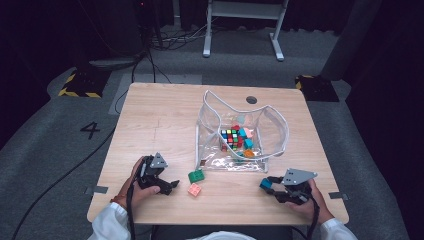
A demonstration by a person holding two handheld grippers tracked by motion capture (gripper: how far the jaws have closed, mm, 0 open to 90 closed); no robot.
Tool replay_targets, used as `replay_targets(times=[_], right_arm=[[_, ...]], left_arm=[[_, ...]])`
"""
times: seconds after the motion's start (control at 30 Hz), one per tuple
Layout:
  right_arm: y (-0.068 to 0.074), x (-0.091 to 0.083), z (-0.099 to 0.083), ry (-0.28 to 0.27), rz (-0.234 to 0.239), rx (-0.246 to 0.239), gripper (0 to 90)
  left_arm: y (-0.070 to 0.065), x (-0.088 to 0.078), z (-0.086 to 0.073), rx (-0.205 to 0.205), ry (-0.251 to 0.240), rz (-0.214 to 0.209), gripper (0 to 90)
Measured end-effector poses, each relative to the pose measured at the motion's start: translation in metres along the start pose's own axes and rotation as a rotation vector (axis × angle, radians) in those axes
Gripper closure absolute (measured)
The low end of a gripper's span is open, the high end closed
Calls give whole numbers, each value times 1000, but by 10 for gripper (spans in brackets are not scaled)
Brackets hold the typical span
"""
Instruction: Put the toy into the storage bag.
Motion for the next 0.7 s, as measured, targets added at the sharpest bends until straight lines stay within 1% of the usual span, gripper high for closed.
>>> replay_targets(times=[0.03,0.07,0.23,0.27,0.3,0.37,0.43,0.5,0.57,0.7], right_arm=[[-4,-3,-2,-5,-7,0,567],[-7,-7,-4,-4,-15,17,567],[-21,-24,-8,-34,-57,65,567],[-25,-27,-8,-36,-68,64,567],[-27,-28,-9,-38,-75,75,567],[-33,-32,-8,-39,-94,80,567],[-40,-37,-6,-42,-97,81,567],[-49,-42,-3,-48,-121,85,567],[-58,-48,1,-72,-125,102,567],[-72,-61,12,-110,-147,94,567]], left_arm=[[0,0,0,0,0,0,4],[0,0,0,0,0,0,4],[0,0,0,2,1,0,4],[0,0,0,0,0,0,4],[0,0,0,0,0,0,4],[0,0,0,0,0,0,4],[0,0,0,2,0,-1,4],[0,0,0,2,1,-1,4],[0,0,0,2,1,-1,4],[1,0,0,5,1,0,3]])
Point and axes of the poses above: each handheld gripper's, and its own axes: x roughly forward along the jaws, z roughly out of its top, y roughly to its left, the point moved 3 cm from there along x, roughly forward along the jaws, and after that the axes turned 2 degrees about -z, right-handed, at the moved point
